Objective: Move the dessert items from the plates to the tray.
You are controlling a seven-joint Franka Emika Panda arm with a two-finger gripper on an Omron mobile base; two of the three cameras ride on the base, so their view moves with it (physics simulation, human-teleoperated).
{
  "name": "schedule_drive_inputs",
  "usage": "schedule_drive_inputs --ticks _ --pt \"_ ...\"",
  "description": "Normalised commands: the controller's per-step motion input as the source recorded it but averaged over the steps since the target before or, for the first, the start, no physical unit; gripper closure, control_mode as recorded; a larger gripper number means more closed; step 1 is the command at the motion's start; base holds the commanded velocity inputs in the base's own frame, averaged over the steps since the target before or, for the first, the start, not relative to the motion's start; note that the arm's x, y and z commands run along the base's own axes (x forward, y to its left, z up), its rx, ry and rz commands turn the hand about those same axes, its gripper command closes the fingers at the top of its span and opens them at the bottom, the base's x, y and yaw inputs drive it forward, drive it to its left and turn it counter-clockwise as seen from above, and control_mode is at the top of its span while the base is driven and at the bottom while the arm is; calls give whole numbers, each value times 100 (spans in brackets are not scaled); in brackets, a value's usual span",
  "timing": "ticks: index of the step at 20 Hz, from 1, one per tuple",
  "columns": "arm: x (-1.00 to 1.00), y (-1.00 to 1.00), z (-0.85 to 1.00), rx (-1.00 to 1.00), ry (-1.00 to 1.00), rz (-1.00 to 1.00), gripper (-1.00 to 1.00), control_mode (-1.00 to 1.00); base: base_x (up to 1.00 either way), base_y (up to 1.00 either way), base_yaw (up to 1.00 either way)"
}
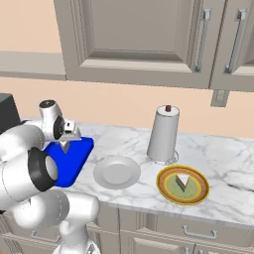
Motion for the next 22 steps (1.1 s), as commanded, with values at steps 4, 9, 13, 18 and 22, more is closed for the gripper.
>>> schedule_drive_inputs --ticks 4,9,13,18,22 --pt "22 1 -9 0 1 0 100 -100 0 0 0" --pt "15 9 -28 -2 7 0 100 -100 0 0 0" --pt "3 6 -28 -1 7 0 100 -100 0 0 0" --pt "0 2 -23 -2 8 0 100 -100 0 0 0" --pt "0 2 -30 -1 9 0 100 -100 0 0 0"
